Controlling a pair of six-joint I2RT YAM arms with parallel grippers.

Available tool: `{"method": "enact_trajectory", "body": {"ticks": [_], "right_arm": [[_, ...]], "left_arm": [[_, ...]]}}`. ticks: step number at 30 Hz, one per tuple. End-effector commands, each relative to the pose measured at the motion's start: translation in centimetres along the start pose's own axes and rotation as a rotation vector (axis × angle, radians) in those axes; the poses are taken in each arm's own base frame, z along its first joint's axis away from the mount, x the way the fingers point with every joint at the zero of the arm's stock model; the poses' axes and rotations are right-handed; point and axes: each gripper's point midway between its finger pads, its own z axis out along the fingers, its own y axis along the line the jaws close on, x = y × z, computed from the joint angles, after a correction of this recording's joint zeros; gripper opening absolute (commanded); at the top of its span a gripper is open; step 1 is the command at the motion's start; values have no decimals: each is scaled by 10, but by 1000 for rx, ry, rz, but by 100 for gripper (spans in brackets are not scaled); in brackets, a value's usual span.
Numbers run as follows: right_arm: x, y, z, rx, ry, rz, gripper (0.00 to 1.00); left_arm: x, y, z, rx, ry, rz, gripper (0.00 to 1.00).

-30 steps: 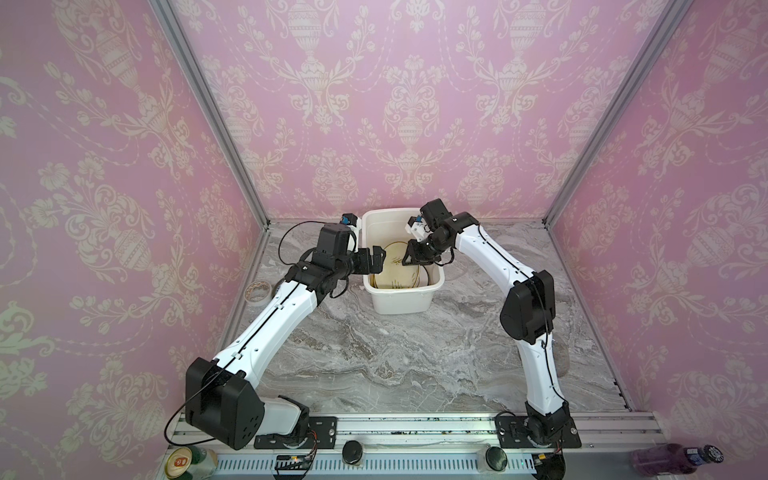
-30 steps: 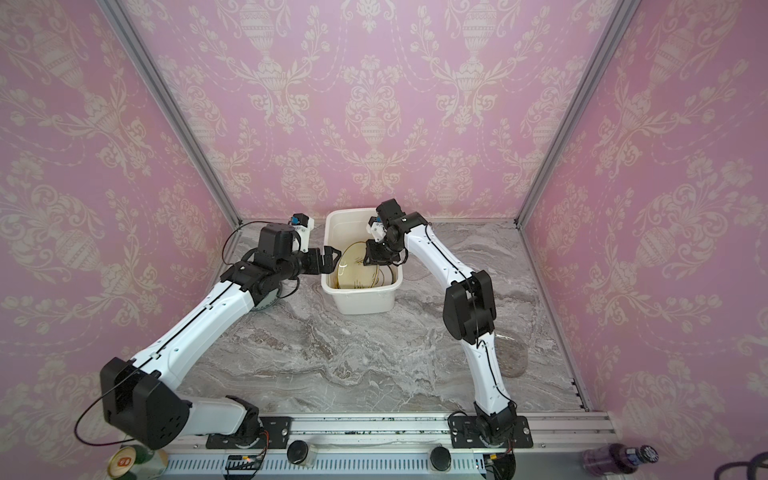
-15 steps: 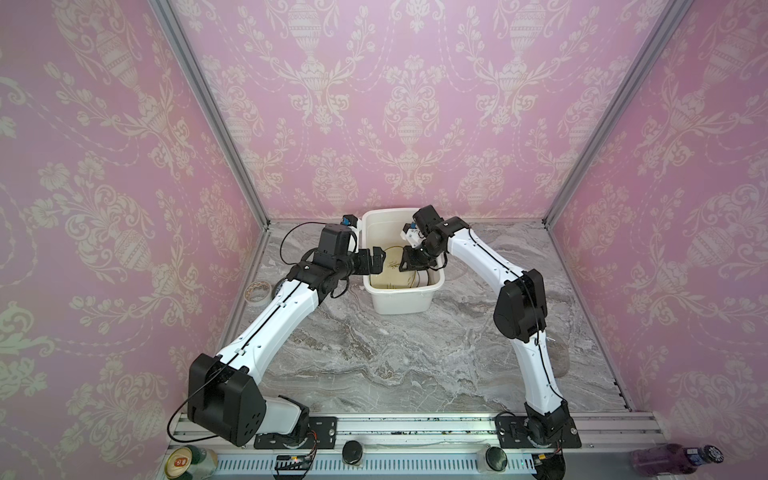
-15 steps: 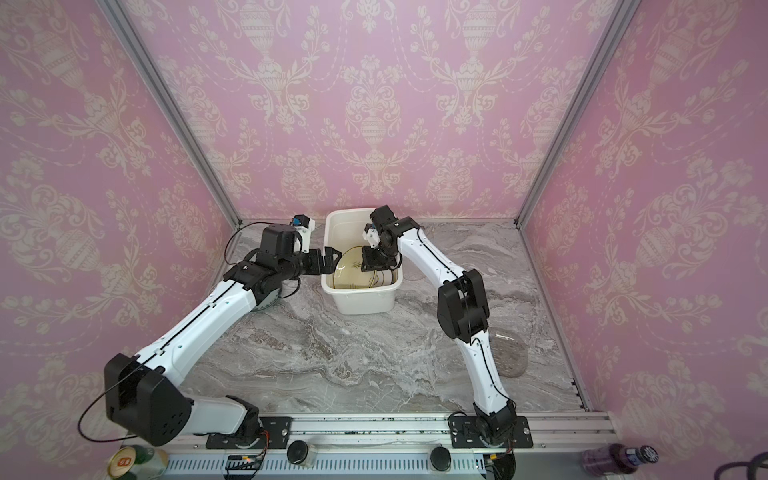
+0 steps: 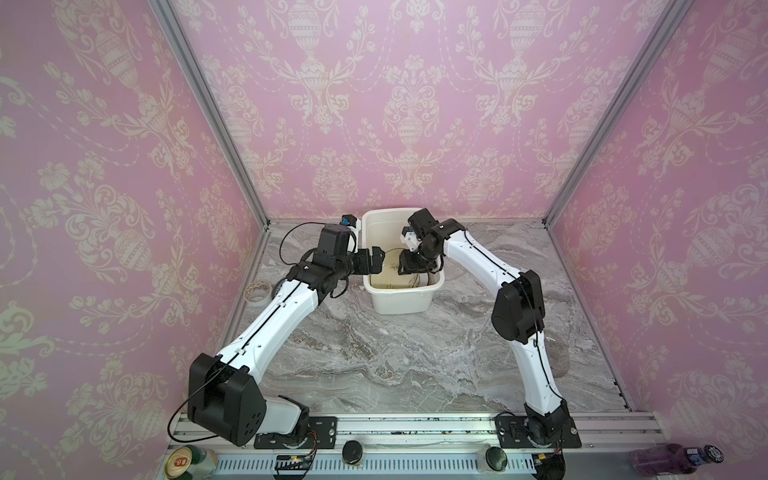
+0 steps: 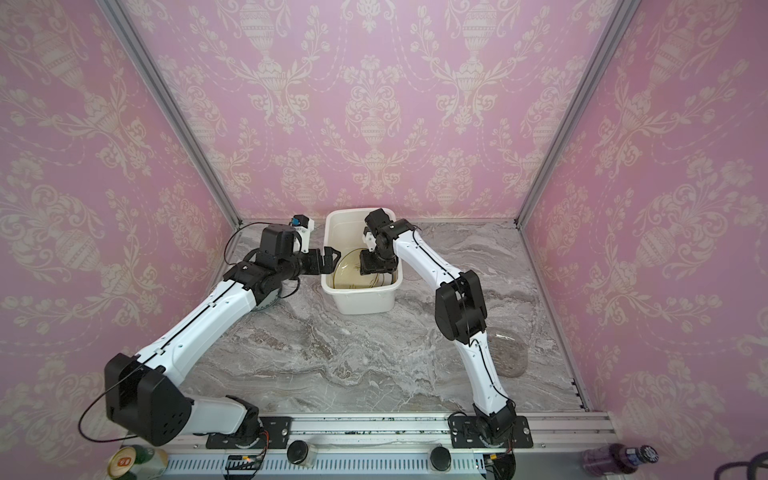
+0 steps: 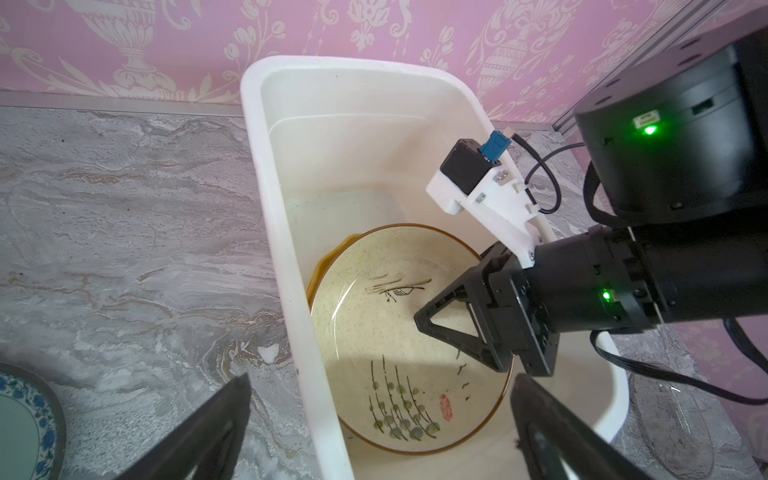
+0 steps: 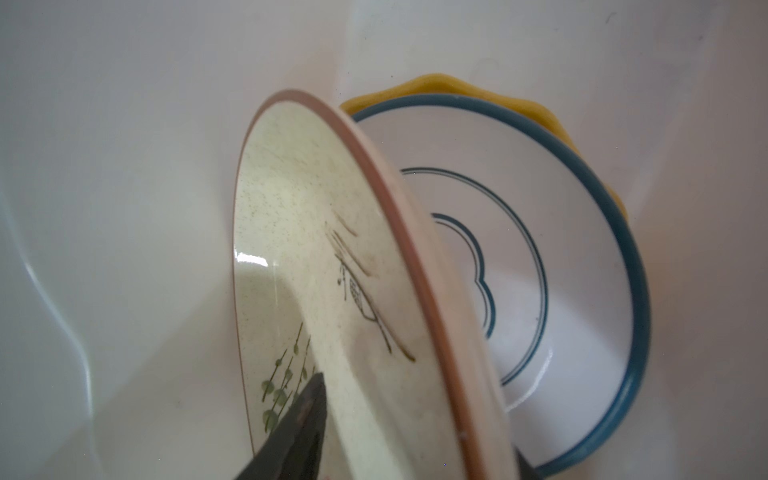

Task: Place the plates into the plastic bin on the countertop
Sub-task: 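Lay the cream plate flat on the stack and open the right gripper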

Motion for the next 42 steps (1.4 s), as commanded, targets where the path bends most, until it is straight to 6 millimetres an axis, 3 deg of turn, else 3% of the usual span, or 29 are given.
{"method": "enact_trajectory", "body": {"ticks": [1,13,42], "right_arm": [[3,4,-11,37,-5,-25,49],[12,-16,-8,202,-1,-48,51],[5,-29,-11,388,-22,-166,61]], "left_arm": [[-1,1,-3,9,-12,-16,99],[-7,2,-3,12,-32,-30,99],[-12,11,3,3,-42,-63,99]]}}
